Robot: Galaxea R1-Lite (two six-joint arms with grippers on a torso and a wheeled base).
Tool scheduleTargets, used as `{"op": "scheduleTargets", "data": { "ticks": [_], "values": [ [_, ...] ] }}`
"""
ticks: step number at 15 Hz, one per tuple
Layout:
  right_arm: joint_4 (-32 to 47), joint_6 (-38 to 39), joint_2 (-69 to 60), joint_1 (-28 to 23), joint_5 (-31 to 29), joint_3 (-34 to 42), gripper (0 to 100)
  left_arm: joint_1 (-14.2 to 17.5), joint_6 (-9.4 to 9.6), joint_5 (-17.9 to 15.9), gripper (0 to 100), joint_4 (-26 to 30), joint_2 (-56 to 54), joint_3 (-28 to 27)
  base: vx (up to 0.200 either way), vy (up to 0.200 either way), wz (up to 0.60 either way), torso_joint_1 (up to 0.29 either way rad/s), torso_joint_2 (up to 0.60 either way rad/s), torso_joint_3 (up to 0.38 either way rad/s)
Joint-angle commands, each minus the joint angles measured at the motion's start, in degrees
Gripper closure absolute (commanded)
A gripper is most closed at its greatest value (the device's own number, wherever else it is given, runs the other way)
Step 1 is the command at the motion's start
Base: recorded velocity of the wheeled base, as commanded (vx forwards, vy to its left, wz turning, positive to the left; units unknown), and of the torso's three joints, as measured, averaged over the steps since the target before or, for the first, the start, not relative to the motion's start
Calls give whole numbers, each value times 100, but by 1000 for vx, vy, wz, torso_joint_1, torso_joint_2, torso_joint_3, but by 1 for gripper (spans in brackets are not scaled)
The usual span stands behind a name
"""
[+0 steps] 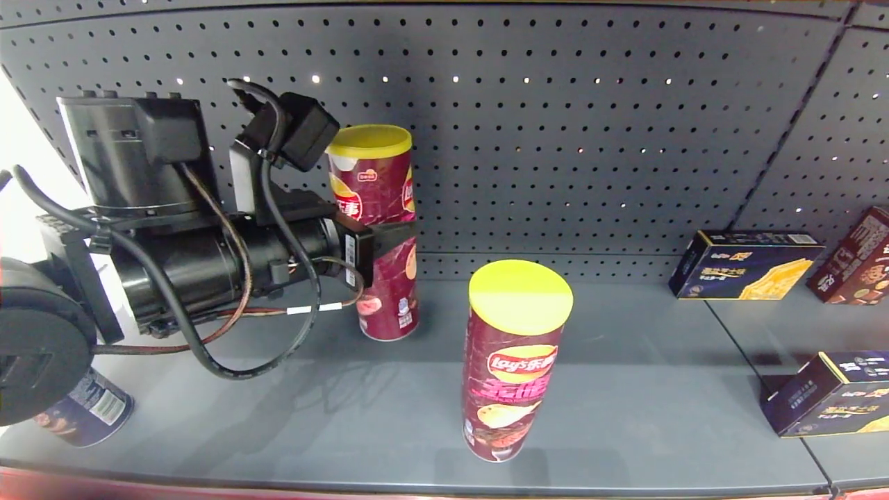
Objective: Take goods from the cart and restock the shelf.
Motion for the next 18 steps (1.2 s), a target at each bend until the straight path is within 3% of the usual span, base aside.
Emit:
{"op": "scheduleTargets", "data": {
  "ticks": [1,2,5,9,15,18],
  "values": [
    [0,-4,2,-2,-1,1,0,-143,0,201,100,36,115,-3,0,0,0,0,0,0],
    [0,-4,2,7,-1,1,0,-152,0,289,100,36,124,14,0,0,0,0,0,0],
    [0,-4,2,-2,-1,1,0,-257,-97,1097,100,-166,388,5,0,0,0,0,0,0],
    [0,-4,2,-2,-1,1,0,-644,-132,1897,100,-1080,898,58,0,0,0,0,0,0],
    [0,-4,2,-2,-1,1,0,-723,-141,2020,100,-1774,1645,-65,0,0,0,0,0,0],
    [0,-4,2,-2,-1,1,0,-749,-141,2020,100,-1792,1741,-267,0,0,0,0,0,0]
  ]
}}
